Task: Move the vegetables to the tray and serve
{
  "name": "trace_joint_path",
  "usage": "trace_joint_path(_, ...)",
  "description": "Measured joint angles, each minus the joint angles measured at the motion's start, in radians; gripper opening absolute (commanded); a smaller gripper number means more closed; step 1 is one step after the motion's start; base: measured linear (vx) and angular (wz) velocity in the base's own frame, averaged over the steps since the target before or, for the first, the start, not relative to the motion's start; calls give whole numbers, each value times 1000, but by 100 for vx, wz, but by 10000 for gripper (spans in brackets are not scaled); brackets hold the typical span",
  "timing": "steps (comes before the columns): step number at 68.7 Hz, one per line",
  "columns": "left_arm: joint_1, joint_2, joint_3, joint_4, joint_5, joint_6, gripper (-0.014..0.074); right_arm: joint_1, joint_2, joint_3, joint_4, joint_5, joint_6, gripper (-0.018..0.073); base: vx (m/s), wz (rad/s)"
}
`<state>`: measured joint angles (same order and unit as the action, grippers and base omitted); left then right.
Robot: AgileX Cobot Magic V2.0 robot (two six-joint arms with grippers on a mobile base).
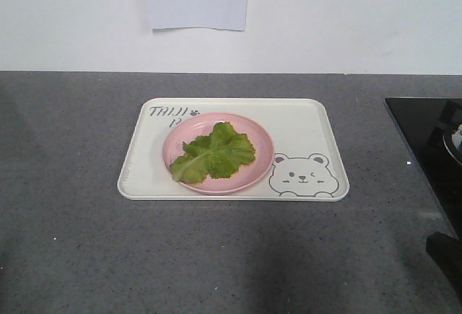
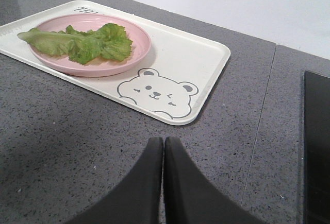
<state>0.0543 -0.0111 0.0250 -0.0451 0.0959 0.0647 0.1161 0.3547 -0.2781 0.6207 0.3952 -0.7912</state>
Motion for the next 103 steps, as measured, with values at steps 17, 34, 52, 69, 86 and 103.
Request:
trace_joint_path(17, 0, 0, 0, 0, 0, 0, -6, 0, 0, 0, 0, 0, 0, -6, 0, 0)
trace_joint_path(34, 0, 0, 0, 0, 0, 0, -6, 0, 0, 0, 0, -10, 0, -6, 0, 0)
trace_joint_path(52, 0, 0, 0, 0, 0, 0, -6, 0, -23, 23, -8, -79, 18, -6, 0, 0)
trace_joint_path(69, 0, 0, 0, 0, 0, 0, -6, 0, -152, 188, -266, -210, 412, -6, 0, 0)
trace_joint_path(86, 0, 0, 0, 0, 0, 0, -6, -20, -259, 285, -725, -274, 950, -6, 0, 0)
trace_joint_path(103, 0, 0, 0, 0, 0, 0, -6, -88, -361, 306, -803, -330, 1069, -3, 0, 0)
